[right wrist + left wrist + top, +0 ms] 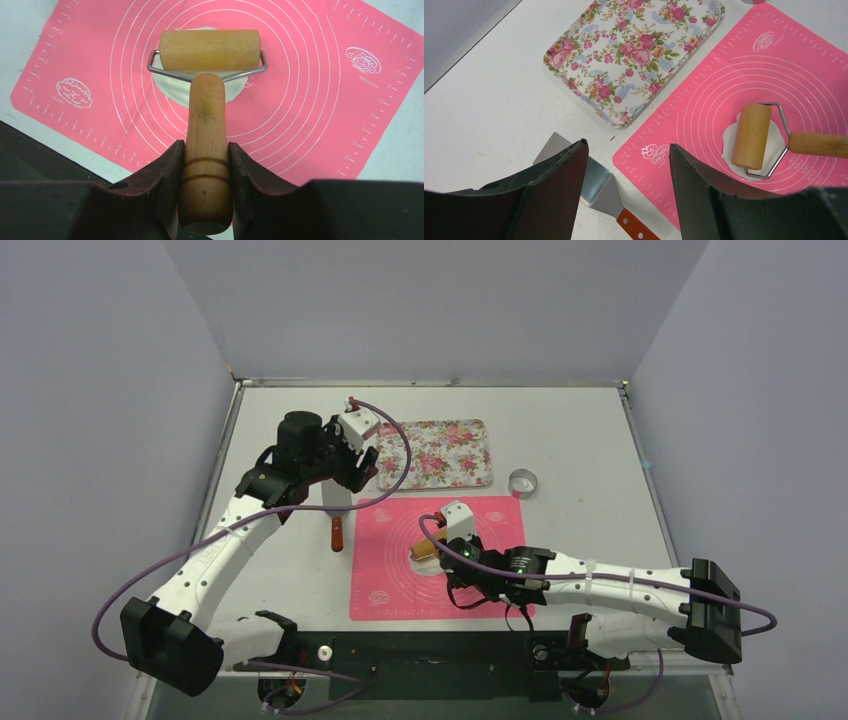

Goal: Roll out the dumpling wrappers from the dough
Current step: Flatten out the dough on the work surface.

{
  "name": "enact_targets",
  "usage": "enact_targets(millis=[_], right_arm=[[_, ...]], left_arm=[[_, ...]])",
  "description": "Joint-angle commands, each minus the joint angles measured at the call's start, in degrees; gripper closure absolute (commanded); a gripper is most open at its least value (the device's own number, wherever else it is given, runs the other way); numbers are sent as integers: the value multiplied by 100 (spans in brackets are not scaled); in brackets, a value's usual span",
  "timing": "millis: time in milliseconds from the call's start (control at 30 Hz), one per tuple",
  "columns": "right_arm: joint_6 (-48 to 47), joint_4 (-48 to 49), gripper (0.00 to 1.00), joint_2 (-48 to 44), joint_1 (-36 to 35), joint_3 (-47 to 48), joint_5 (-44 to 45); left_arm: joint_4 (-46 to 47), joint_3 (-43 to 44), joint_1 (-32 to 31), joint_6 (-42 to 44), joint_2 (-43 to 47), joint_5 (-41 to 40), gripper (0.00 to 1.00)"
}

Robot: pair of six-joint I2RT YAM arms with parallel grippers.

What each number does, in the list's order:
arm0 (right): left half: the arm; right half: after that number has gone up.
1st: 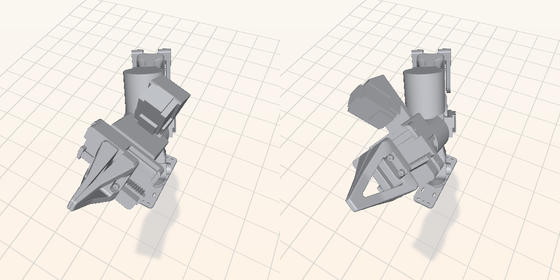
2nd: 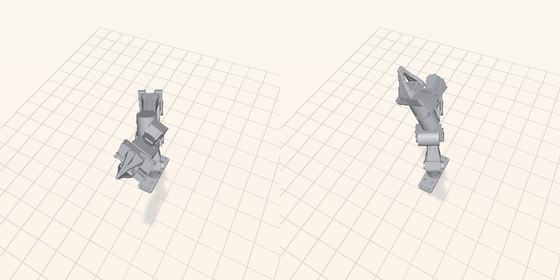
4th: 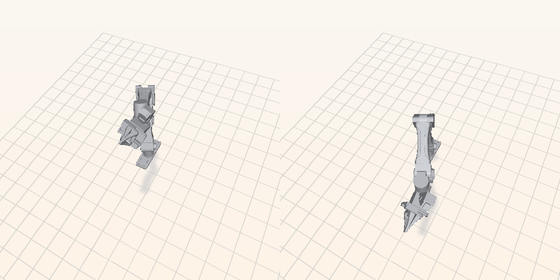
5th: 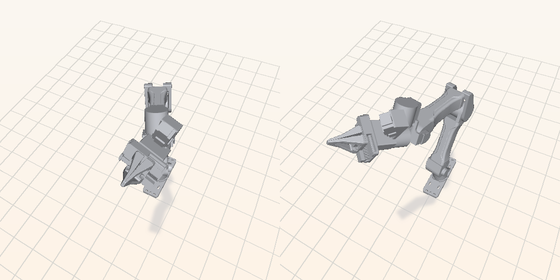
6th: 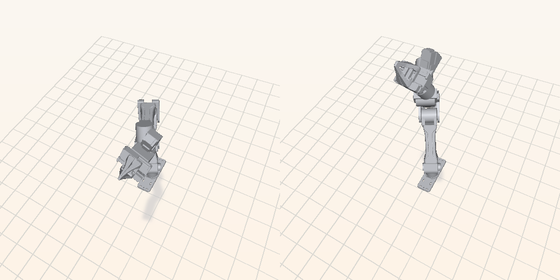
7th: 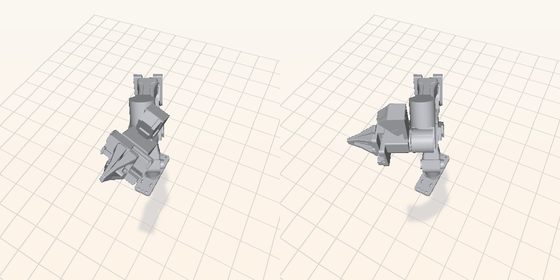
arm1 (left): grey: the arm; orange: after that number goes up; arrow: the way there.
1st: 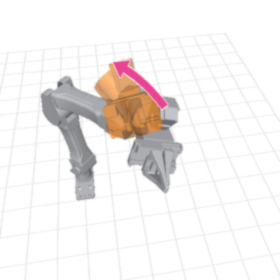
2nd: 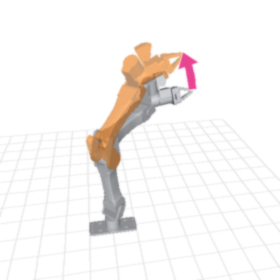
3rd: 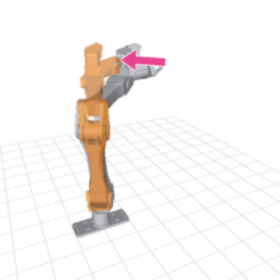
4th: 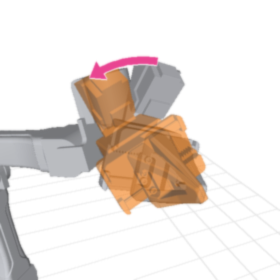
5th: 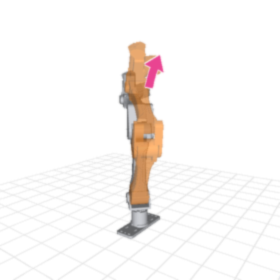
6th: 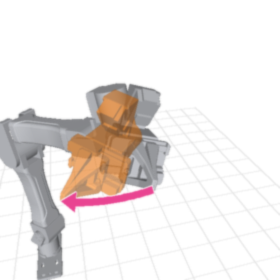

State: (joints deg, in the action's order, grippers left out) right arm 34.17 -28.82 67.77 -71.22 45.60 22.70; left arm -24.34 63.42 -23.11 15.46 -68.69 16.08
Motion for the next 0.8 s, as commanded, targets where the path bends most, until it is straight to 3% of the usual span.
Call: enact_targets(millis=[0, 267, 600, 767], right_arm=[[3, -169, 100, -19, -187, 693, 184], [512, -411, 100, -387, -386, 254, 420], [-307, 249, 100, 360, -3, 424, 415], [-336, -18, 100, 269, -16, 473, 372]], left_arm=[[18, 211, 60, -2, 9, 76, 41], [104, 189, 96, -38, -25, 142, 41], [80, 211, 134, -63, 7, 181, 41], [80, 241, 147, -82, -9, 200, 40]])
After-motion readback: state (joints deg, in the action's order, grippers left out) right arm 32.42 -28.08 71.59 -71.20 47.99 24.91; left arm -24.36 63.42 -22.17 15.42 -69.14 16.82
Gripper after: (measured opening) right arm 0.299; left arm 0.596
